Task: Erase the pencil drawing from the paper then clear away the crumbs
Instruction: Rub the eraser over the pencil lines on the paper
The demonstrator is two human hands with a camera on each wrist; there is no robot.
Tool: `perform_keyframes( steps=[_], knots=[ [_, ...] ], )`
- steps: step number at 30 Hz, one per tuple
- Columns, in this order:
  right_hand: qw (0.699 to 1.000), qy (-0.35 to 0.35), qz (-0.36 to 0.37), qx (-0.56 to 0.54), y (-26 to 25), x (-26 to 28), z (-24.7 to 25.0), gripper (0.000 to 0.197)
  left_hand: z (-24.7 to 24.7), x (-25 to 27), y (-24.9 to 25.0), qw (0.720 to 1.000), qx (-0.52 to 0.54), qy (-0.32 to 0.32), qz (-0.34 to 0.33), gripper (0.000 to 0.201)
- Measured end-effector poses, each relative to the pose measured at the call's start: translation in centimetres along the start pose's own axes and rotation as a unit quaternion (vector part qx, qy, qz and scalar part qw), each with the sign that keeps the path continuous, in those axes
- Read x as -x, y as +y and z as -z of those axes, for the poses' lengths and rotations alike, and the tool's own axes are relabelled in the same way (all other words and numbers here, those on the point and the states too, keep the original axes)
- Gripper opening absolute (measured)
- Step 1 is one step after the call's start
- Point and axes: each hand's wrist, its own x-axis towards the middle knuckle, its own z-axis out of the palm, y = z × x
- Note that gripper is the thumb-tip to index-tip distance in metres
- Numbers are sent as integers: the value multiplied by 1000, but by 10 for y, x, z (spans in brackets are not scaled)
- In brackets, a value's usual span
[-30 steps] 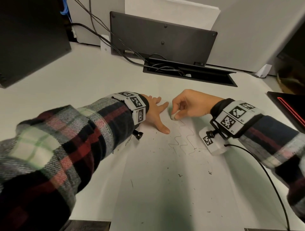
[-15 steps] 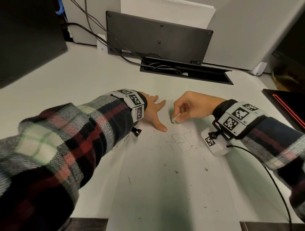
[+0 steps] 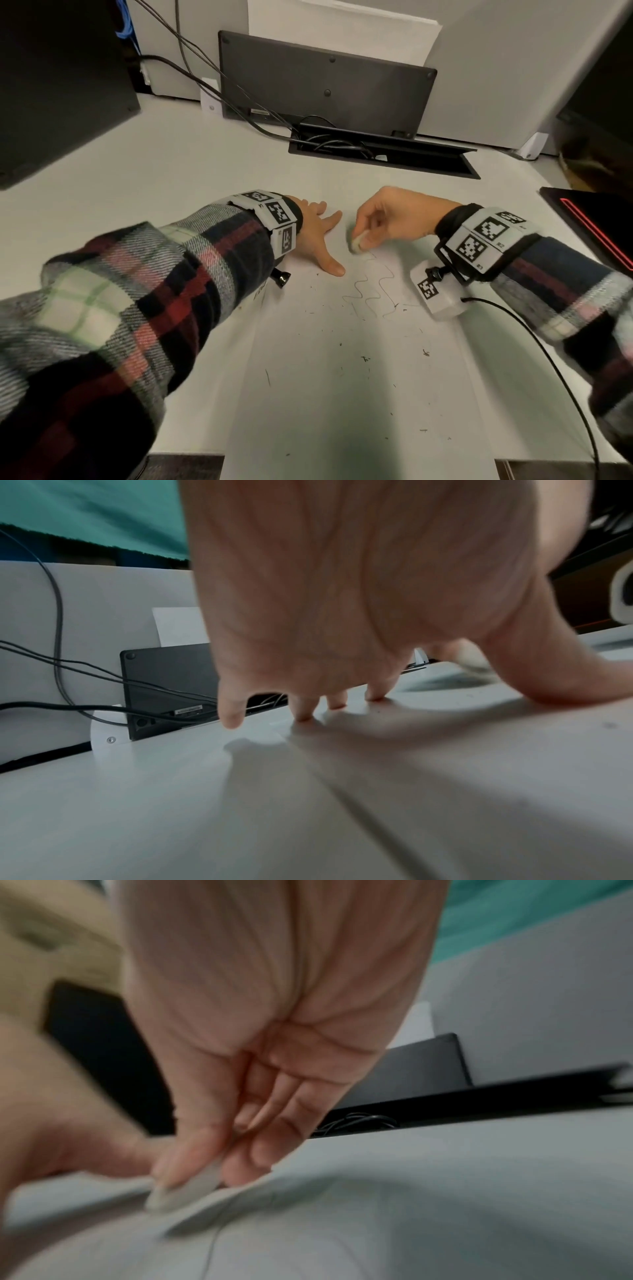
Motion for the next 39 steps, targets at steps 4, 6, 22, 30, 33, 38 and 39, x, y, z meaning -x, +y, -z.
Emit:
perform_keyframes(
  steps=[4,6,22,30,33,38,39],
  knots=[
    [996,89,-18,-13,2,-14,7,15,-2,-3,-3,1000,13,6,-1,112],
    [998,61,-20,-1,3,-17,5,16,-3,-6,-2,1000,18,12,1,113],
    [996,49,5,75,2,-19,5,10,-3,-11,4,999,35,4,24,114],
    [995,56,-5,80,5,-17,5,9,-1,-11,6,999,24,4,24,115],
    [998,33,-7,52,4,-13,5,9,-2,-12,5,999,32,-1,25,115],
    [998,24,5,52,4,-13,4,10,-1,-12,6,1000,19,2,21,116],
    [997,39,2,63,5,-16,5,9,-1,-12,6,1000,16,3,21,116]
  ],
)
